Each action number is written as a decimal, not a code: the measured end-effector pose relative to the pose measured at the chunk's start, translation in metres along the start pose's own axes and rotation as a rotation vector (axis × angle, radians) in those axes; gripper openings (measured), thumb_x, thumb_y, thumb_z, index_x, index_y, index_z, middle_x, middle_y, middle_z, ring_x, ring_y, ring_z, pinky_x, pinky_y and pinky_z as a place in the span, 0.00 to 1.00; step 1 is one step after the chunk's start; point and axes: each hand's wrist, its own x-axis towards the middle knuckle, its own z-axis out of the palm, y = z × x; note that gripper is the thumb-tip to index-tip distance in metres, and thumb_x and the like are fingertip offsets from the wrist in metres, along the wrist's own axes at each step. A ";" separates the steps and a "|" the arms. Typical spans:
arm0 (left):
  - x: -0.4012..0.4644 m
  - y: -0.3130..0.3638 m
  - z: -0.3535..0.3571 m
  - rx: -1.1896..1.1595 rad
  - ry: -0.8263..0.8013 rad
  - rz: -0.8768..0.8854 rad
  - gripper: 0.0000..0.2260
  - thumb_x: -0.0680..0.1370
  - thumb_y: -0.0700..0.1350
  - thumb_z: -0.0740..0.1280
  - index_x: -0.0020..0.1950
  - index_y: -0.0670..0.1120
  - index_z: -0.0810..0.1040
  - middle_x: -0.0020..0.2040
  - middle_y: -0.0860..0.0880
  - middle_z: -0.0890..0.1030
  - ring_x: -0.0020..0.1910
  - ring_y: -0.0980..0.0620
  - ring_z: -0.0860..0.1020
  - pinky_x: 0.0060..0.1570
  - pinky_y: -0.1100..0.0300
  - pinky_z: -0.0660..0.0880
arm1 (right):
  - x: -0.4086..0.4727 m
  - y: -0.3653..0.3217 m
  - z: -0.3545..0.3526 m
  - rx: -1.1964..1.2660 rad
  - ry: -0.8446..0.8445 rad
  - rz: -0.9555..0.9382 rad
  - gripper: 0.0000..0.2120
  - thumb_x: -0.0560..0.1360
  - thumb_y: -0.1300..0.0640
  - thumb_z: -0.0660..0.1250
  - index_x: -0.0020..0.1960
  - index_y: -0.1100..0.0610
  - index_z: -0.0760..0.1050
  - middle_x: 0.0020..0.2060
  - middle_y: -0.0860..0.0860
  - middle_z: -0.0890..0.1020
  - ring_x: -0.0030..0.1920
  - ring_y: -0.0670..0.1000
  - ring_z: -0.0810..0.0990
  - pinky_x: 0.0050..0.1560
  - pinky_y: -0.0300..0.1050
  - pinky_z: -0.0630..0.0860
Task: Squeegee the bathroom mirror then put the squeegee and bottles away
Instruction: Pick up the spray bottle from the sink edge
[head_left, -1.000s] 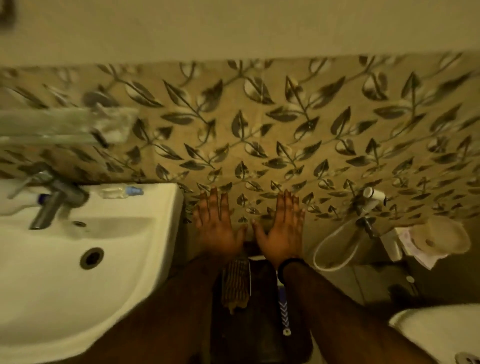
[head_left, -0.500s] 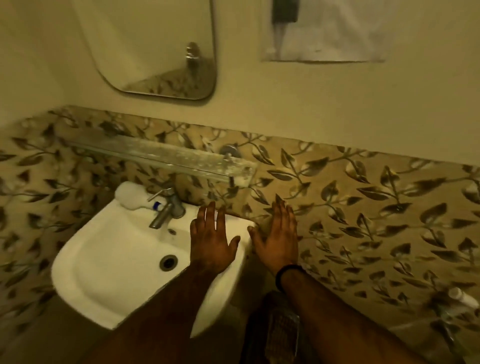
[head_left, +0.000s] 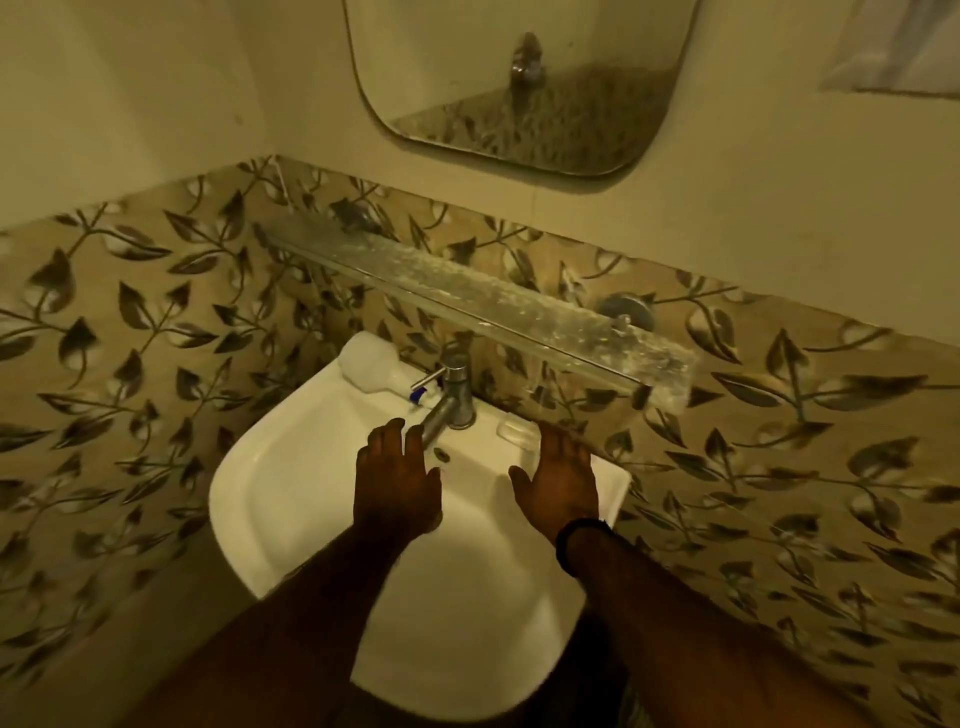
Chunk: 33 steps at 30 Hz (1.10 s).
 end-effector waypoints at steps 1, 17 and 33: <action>0.006 -0.007 0.003 -0.002 -0.009 -0.008 0.28 0.69 0.51 0.76 0.66 0.43 0.74 0.66 0.40 0.76 0.63 0.40 0.75 0.58 0.47 0.74 | 0.007 -0.003 0.004 -0.029 -0.020 0.003 0.36 0.74 0.45 0.65 0.77 0.56 0.56 0.74 0.56 0.64 0.73 0.59 0.61 0.72 0.52 0.61; 0.091 -0.066 0.039 -0.003 0.032 0.120 0.20 0.73 0.43 0.73 0.64 0.45 0.77 0.60 0.43 0.79 0.56 0.44 0.78 0.54 0.52 0.76 | 0.041 -0.039 0.046 -0.088 0.161 -0.153 0.22 0.71 0.53 0.70 0.63 0.57 0.75 0.59 0.56 0.78 0.62 0.58 0.73 0.65 0.52 0.70; 0.161 -0.083 0.063 0.323 -0.181 0.323 0.30 0.76 0.46 0.64 0.77 0.56 0.61 0.82 0.45 0.48 0.79 0.36 0.42 0.70 0.28 0.43 | 0.029 -0.098 0.064 0.147 0.146 -0.528 0.10 0.76 0.51 0.64 0.49 0.56 0.80 0.44 0.51 0.81 0.46 0.51 0.77 0.44 0.43 0.74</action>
